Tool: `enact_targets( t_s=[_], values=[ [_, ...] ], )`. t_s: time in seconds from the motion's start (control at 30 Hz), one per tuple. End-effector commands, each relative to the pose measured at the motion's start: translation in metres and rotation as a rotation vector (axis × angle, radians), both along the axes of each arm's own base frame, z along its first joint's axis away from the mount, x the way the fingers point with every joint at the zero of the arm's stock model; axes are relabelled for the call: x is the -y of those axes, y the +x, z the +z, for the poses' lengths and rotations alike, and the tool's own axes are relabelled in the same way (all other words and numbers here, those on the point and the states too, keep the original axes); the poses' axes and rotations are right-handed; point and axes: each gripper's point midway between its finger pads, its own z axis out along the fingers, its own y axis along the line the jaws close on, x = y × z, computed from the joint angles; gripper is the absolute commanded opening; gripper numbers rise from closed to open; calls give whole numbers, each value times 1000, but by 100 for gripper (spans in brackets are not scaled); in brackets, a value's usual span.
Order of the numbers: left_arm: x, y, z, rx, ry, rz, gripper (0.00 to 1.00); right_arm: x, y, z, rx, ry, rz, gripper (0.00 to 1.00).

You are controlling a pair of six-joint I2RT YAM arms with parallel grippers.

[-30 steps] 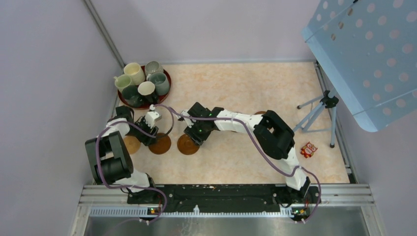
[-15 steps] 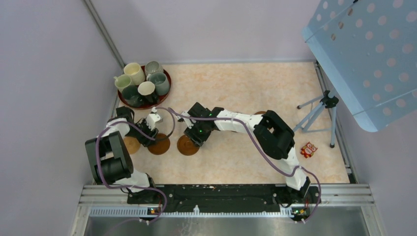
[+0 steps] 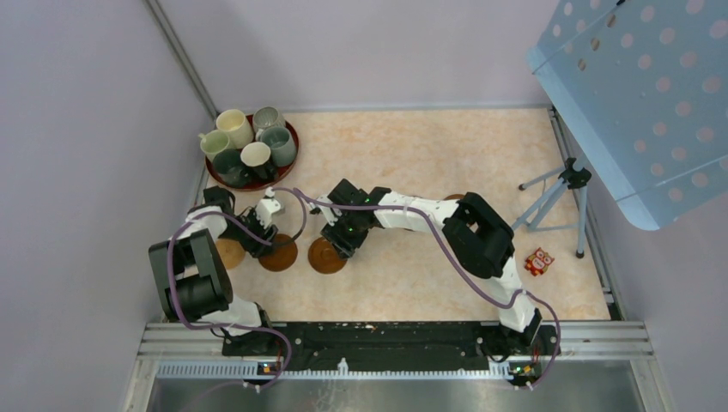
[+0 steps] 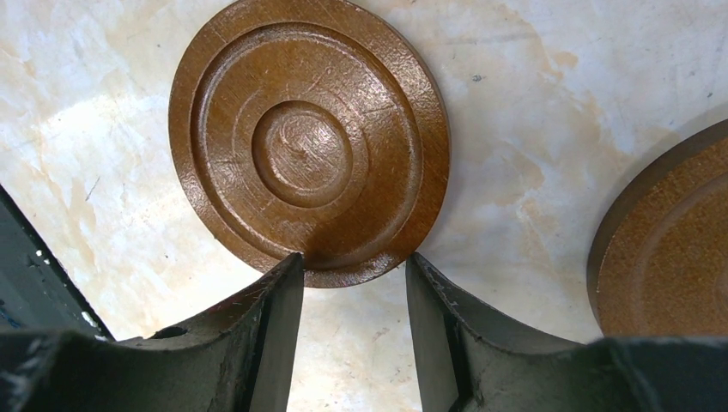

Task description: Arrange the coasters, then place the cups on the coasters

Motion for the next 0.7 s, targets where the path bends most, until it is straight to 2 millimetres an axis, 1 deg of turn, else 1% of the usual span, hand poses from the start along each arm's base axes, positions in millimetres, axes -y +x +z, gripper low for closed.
enact_targets(
  t_s=[0.0, 0.1, 0.17, 0.3, 0.43, 0.5, 0.53, 0.6, 0.67],
  values=[
    [12, -15, -3, -72, -56, 3, 61, -2, -14, 9, -26, 1, 21, 48],
    [14, -9, 9, -56, -73, 15, 71, -4, -4, 20, -8, 18, -7, 50],
    [16, -3, 20, -43, -94, 26, 78, -6, 6, 32, 1, 44, -24, 52],
    [16, 17, 53, 8, -130, 61, 87, -10, 26, 60, 15, 106, -77, 55],
    [13, 34, 84, 57, -144, 106, 95, -8, 38, 90, 44, 171, -89, 60],
    [10, 41, 97, 74, -145, 132, 98, -5, 43, 106, 59, 203, -88, 64],
    [8, 46, 103, 83, -141, 152, 99, -2, 45, 113, 63, 218, -89, 67],
    [4, 56, 115, 102, -142, 200, 99, 6, 52, 126, 66, 252, -102, 70],
    [1, 65, 131, 140, -149, 236, 99, 17, 59, 139, 84, 283, -108, 73]
  ],
)
